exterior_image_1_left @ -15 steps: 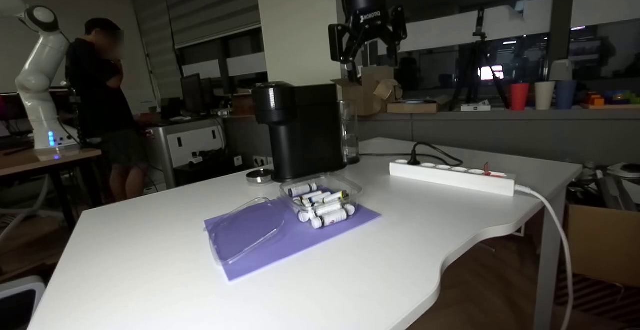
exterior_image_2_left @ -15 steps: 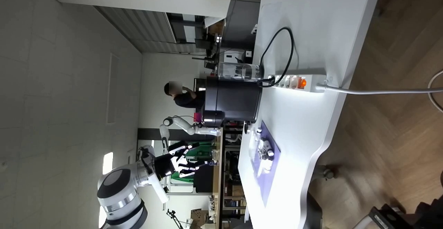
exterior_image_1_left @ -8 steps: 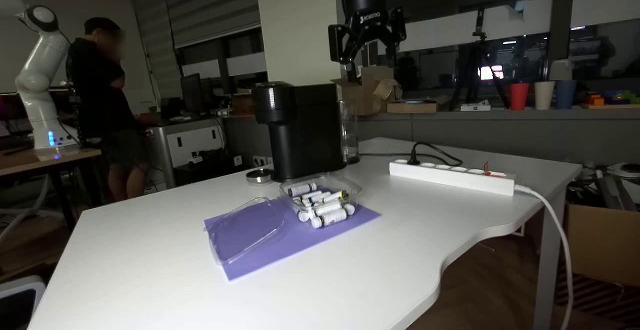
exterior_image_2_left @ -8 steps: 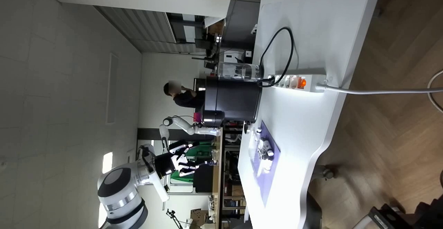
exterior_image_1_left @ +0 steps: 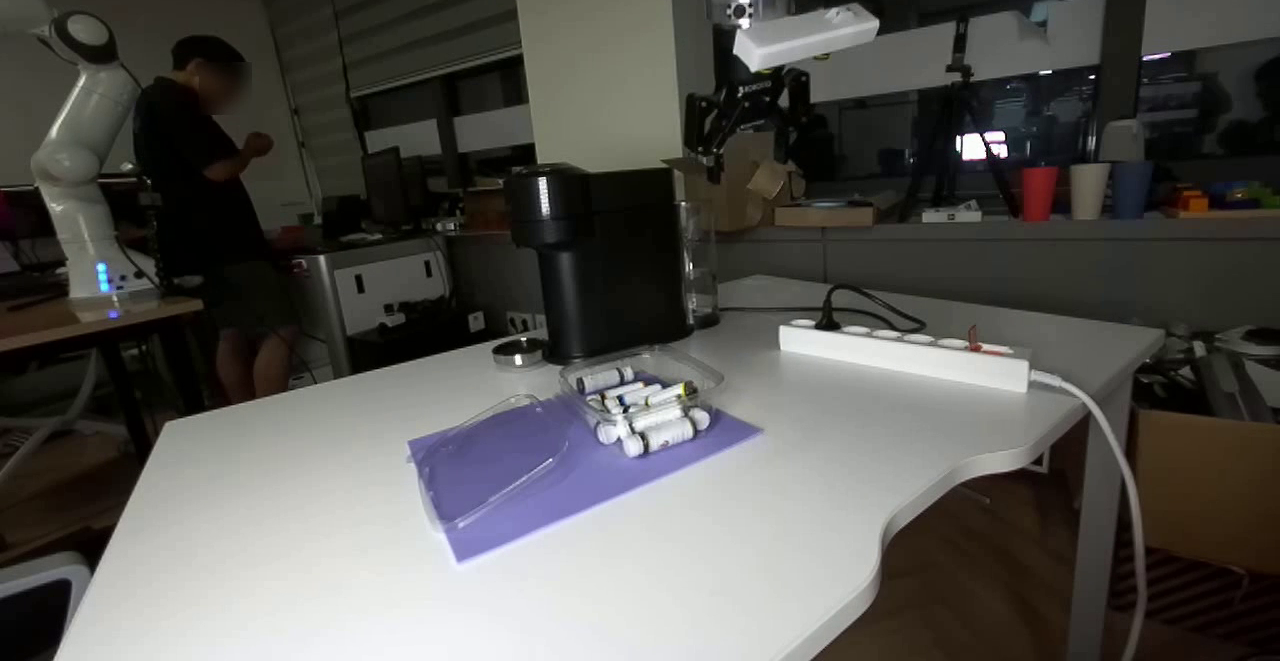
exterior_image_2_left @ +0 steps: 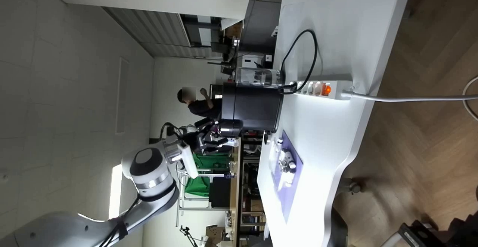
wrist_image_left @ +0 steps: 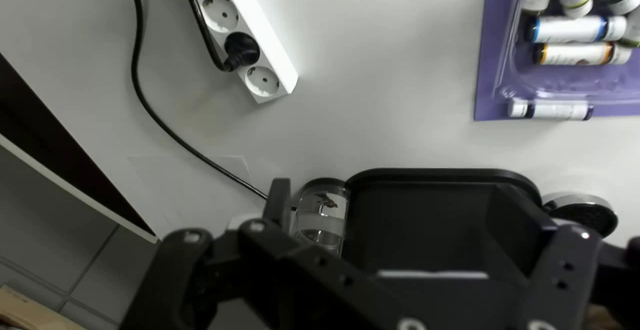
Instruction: Pick up one of the white objects from the bowl and place it on the table
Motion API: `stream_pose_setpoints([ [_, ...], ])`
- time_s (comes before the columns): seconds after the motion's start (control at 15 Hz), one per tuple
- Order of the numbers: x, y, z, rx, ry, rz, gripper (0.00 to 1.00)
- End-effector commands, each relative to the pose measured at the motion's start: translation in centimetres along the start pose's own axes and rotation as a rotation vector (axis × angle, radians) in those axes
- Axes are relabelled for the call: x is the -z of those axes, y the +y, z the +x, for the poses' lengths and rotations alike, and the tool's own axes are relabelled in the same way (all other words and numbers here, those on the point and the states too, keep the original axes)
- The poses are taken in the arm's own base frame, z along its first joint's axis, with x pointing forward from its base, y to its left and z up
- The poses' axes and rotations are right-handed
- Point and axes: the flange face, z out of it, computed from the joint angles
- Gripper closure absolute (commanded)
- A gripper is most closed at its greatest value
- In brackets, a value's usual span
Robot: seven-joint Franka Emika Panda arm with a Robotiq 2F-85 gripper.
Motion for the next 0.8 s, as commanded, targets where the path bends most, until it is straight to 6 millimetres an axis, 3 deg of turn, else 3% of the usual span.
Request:
stream_pose_setpoints([
  [0.0, -5.0, 0.7, 5.4, -0.02, 0.034, 0.008, 0.0],
  [0.2, -8.4, -0.6, 8.3, 0.037, 0.046, 0.002, 0.0],
  [0.4, -11.5, -3.9, 10.3, 0.197, 0.022, -0.014, 0.0],
  [0.73, -16.0, -10.3, 11.5, 0.483, -0.081, -0.016, 0.0],
])
